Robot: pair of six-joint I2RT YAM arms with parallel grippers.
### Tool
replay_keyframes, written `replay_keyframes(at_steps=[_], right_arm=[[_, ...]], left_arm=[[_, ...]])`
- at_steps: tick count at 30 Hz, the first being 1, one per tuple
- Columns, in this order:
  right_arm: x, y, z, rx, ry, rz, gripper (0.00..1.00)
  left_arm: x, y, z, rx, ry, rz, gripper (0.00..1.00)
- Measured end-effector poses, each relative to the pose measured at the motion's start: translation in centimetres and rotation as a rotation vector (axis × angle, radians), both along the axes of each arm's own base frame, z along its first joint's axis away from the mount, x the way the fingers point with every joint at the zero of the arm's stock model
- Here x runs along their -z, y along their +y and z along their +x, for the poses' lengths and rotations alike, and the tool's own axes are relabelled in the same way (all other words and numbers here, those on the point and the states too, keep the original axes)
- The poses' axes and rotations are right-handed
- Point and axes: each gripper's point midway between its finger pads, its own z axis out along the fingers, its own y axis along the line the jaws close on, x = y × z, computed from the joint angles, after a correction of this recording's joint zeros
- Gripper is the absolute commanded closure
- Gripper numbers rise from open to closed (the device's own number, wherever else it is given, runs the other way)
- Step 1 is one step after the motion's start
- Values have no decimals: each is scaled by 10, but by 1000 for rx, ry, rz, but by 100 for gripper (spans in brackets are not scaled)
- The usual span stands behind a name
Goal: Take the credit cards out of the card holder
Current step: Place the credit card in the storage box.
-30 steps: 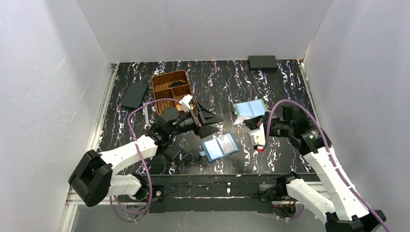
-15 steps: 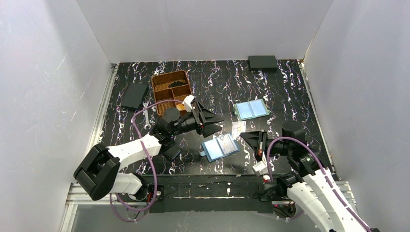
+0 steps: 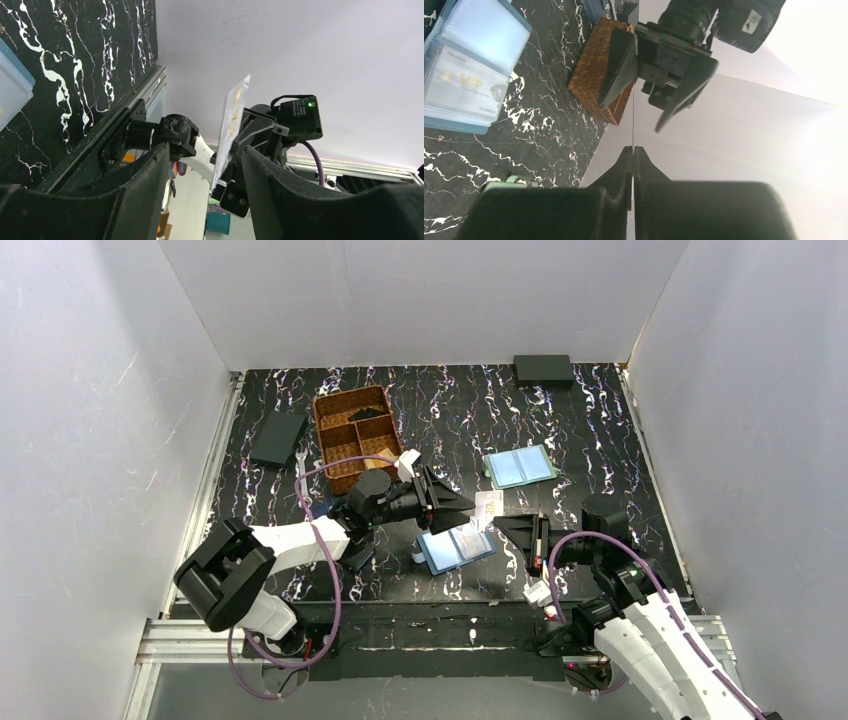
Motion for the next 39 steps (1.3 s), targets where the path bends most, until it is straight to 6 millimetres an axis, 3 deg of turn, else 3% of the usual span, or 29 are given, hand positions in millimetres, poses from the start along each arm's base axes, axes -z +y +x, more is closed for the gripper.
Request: replay_keyframes(at_steps=[4, 16, 20, 21, 22, 23, 25, 27, 32, 36, 39], right_arm=[[-1, 1, 0, -5, -10, 5, 99], [3, 2, -3, -15, -2, 4, 99], [3, 3, -4, -20, -2, 5, 99], [3, 3, -4, -21, -2, 4, 99], [3, 3, -4, -21, -1, 4, 96], [4, 3, -4, -19, 2, 2, 86], [6, 2, -3, -15, 3, -1, 40], [8, 2, -4, -16, 15, -5, 6], [17, -3, -3, 49, 160, -13, 2], [5, -9, 7, 203, 440, 46, 2], [-7, -8, 27, 368, 737, 97, 2]], left_arm=[[7, -5, 0, 16, 12, -5, 54], [-3, -18, -1, 52, -11, -105, 72], [0, -22, -1, 60, 4, -121, 100], [0, -23, 0, 61, 4, -128, 100], [0, -24, 0, 63, 2, -136, 100], [-3, -24, 0, 67, -3, -147, 100], [-6, -24, 0, 67, -18, -160, 100], [-8, -24, 0, 69, -34, -164, 100], [7, -8, 3, 48, -83, -81, 100], [19, 37, 17, -36, -171, 73, 100], [3, 78, 32, -119, -340, 175, 100]])
